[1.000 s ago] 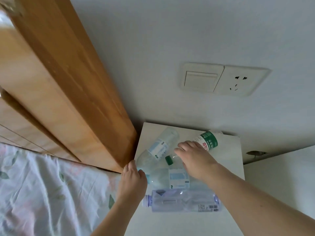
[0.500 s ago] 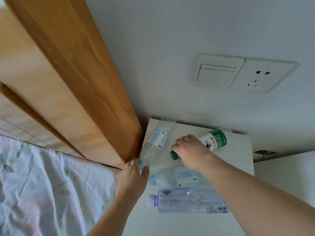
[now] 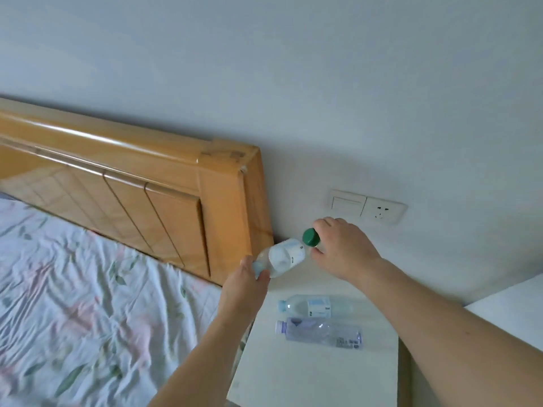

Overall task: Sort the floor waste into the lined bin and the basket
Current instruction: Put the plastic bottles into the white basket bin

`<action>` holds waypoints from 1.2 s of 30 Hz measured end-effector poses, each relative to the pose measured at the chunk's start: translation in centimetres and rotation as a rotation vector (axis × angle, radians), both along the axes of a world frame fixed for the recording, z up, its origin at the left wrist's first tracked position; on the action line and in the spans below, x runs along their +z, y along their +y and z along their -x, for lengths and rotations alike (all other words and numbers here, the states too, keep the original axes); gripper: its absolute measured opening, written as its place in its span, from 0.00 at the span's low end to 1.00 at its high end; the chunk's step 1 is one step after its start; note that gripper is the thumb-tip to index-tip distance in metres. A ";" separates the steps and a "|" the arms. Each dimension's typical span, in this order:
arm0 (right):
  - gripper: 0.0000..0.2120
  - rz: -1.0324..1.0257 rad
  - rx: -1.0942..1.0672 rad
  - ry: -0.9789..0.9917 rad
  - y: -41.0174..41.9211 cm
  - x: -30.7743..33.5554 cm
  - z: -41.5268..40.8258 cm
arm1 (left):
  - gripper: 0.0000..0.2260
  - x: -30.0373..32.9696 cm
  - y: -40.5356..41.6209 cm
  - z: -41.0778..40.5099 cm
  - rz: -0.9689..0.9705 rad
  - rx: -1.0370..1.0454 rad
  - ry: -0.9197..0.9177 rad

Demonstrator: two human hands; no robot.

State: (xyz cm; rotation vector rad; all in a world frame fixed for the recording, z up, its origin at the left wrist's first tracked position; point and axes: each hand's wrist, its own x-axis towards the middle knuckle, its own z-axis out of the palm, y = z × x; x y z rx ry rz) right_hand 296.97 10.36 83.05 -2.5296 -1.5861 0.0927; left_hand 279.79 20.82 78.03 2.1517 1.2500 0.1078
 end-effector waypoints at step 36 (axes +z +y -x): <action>0.14 -0.121 1.534 0.586 -24.9 23.9 107.7 | 0.11 29.6 -54.0 104.8 -0.287 1.466 0.171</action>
